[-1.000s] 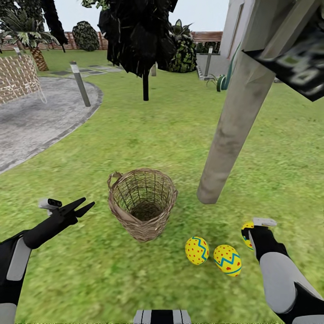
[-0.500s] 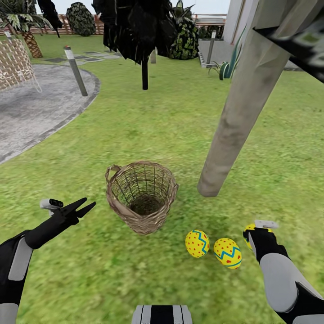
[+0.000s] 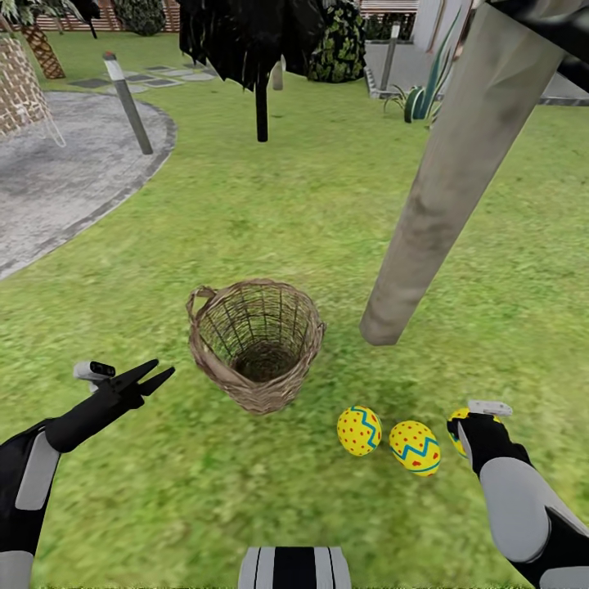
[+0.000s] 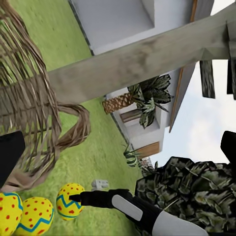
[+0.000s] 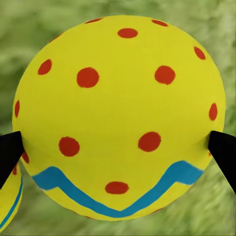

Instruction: Take the three Easter eggs out of the wicker basket on the lawn in the garden, then place them on the lawn next to a single tree (choose any tree) so that all three eggs are next to the same tree and none are left in the basket.

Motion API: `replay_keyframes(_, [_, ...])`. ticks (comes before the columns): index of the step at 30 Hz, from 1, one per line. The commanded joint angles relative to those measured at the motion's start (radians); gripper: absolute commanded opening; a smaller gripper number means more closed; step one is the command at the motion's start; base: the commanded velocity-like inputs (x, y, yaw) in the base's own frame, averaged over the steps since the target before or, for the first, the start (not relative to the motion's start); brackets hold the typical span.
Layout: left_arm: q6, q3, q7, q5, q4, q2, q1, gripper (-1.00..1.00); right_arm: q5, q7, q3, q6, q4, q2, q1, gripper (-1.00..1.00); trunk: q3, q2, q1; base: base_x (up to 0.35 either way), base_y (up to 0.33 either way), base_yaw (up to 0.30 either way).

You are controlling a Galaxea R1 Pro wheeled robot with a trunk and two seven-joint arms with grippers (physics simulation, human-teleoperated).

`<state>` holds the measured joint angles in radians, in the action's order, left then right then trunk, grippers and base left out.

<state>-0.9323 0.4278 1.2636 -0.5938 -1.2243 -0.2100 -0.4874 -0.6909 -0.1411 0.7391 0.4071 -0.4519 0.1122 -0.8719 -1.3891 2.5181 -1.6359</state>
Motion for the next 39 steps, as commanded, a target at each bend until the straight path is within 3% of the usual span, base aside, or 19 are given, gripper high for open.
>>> replay_keyframes(1, [-0.008,0.000,0.002,-0.003,0.000,0.000,0.000,1.00,-0.004,-0.001,0.003,0.003,0.001,0.001,-0.004,-1.00,-0.005,0.001,0.000,0.000,0.000,0.000])
replay_keyframes(19, [-0.008,-0.001,0.000,-0.003,0.000,0.002,0.000,1.00,-0.009,0.006,-0.001,-0.003,0.030,0.005,-0.019,-1.00,-0.074,0.005,-0.008,0.000,0.000,0.000])
replay_keyframes(22, [-0.008,-0.001,-0.001,-0.002,0.000,0.020,0.000,1.00,-0.009,0.006,-0.001,-0.002,0.029,0.005,-0.019,-1.00,-0.086,0.005,-0.010,0.000,0.000,0.000])
replay_keyframes(31, [-0.008,-0.003,-0.001,-0.001,0.001,0.023,0.000,1.00,-0.009,0.006,-0.001,-0.002,0.028,0.004,-0.019,-1.00,-0.121,0.008,-0.014,0.000,0.000,0.000])
replay_keyframes(34, [-0.008,-0.021,-0.002,-0.001,0.001,0.023,0.000,1.00,-0.009,0.006,-0.001,-0.002,0.027,0.005,-0.019,-1.00,-0.132,0.008,-0.015,0.000,0.000,0.000])
replay_keyframes(39, [-0.008,-0.026,-0.001,-0.003,0.003,0.023,0.000,1.00,-0.009,0.006,-0.001,-0.001,0.026,0.006,-0.019,-1.00,-0.132,0.008,-0.015,0.000,0.000,0.000])
